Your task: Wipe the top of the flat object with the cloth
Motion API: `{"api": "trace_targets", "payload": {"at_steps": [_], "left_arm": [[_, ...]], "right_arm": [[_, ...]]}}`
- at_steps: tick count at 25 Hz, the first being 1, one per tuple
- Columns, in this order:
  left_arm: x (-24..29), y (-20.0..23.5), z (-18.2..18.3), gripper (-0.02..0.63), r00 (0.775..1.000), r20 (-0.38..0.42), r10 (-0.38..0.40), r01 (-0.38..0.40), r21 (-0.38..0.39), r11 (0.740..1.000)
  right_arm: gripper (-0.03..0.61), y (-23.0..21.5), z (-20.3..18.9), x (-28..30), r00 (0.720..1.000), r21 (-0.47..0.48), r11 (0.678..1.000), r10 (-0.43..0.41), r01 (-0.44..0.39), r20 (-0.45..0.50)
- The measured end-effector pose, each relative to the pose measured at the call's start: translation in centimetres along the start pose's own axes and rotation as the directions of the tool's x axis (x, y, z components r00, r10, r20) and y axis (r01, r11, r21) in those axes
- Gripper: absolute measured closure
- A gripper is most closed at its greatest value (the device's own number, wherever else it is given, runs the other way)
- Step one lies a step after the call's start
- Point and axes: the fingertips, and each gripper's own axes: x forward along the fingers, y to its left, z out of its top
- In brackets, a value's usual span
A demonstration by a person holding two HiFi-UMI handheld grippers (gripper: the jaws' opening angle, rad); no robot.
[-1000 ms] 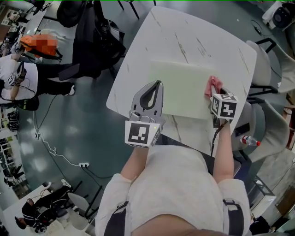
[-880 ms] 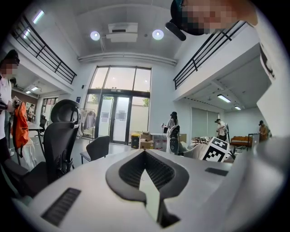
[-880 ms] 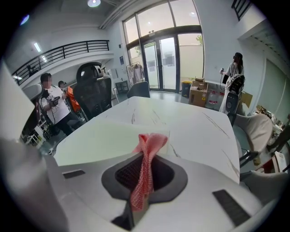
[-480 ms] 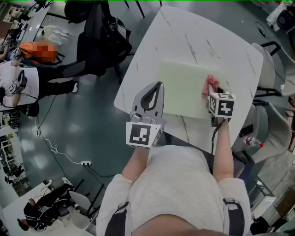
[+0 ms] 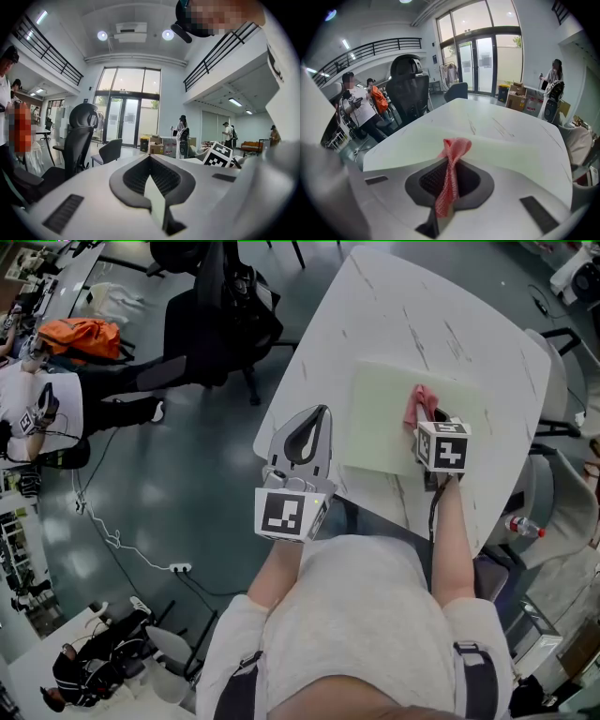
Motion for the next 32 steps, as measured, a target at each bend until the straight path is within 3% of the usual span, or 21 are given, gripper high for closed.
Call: {"api": "trace_targets", "payload": {"at_steps": [16,23,32], "left_arm": [[-4.7,7.3,-0.1,0.601,0.999,-0.005,0.041,-0.041,-0.004,0.999],[-5.9,8.7,-0.5,0.601,1.000,-0.004,0.028,-0.028,-0.009,1.000],[-6.4,8.4,-0.6,0.601,0.999,0.003,-0.052,0.052,-0.010,0.999]], "right_arm": [[0.547,12.2,2.5,3.3,0.996,-0.073,0.994,0.088,-0.087,0.002],[0.546,13.1,2.2,3.2,0.997,-0.044,0.997,0.070,-0.069,0.015],[0.546,13.9,0.2,1.9,0.999,0.001,0.999,0.033,-0.033,0.009]]}}
